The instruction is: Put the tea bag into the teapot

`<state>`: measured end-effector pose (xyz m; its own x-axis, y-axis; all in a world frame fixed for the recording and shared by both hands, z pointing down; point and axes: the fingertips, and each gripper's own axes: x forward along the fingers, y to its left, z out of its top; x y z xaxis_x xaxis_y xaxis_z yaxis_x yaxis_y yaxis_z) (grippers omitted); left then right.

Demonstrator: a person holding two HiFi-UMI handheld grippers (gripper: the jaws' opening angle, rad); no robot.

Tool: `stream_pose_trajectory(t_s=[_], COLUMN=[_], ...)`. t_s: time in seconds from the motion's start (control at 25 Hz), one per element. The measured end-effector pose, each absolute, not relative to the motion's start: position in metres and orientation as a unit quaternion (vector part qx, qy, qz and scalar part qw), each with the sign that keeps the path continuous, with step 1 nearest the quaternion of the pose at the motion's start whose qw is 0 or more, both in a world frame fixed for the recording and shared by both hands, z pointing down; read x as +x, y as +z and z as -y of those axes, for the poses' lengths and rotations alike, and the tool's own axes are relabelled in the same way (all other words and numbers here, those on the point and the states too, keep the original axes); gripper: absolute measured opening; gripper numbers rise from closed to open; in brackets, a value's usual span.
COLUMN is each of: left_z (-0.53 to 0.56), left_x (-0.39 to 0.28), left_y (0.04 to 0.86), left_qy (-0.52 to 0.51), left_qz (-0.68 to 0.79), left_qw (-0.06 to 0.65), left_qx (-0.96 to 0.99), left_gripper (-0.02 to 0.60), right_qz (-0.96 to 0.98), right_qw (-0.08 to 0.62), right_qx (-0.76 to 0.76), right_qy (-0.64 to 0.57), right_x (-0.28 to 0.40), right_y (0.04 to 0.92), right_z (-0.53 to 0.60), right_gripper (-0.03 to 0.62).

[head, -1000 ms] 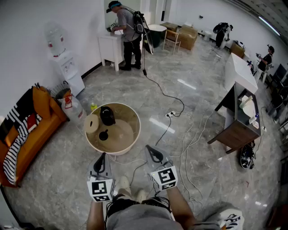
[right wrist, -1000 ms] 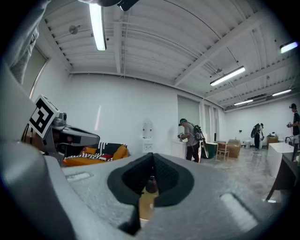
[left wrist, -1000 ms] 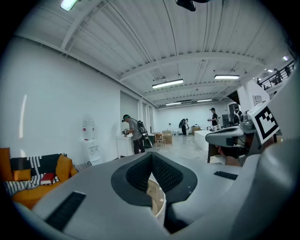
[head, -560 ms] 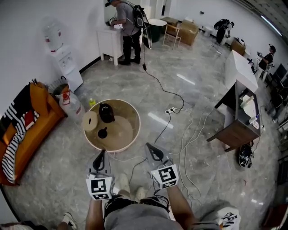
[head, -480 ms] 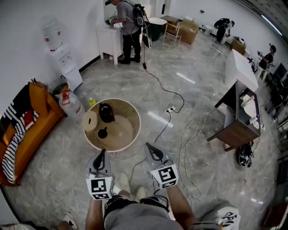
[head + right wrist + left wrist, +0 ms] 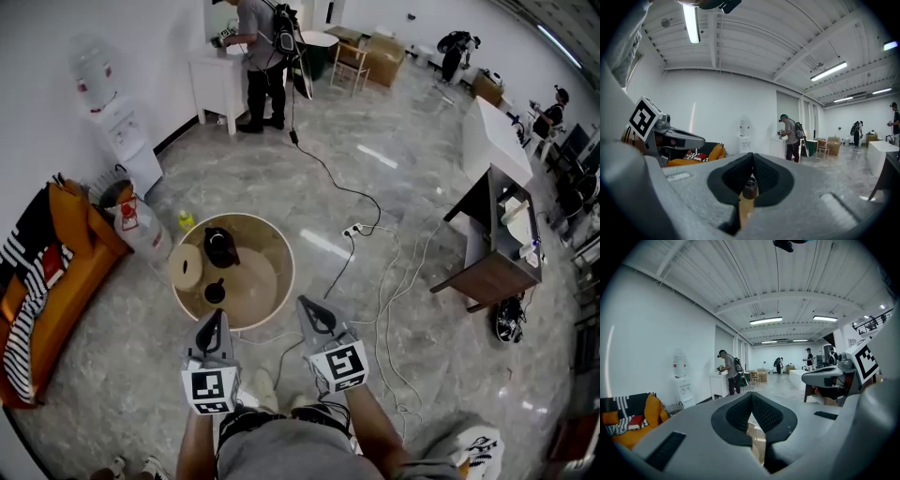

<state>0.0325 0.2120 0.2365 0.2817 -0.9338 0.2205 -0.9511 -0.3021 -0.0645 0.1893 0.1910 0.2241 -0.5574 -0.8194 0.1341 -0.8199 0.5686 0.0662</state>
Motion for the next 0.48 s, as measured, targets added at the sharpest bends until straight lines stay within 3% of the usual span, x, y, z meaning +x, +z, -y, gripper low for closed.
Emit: stream_pose_trajectory(t_s=[0.48], left_z=[-0.160], left_x=[-0.012], left_y=[0.233], left_qy=[0.097], left_qz=[0.572], left_qw=[0.029], left_qx=[0.814], left_gripper=[0.017], right_qz=[0.873], right_qw=[0.075], right_qx=[0.482], right_qy=[-0.003], right_x=[0.141], right_y=[0.222], right_z=[-0.145], right_gripper=[0.000])
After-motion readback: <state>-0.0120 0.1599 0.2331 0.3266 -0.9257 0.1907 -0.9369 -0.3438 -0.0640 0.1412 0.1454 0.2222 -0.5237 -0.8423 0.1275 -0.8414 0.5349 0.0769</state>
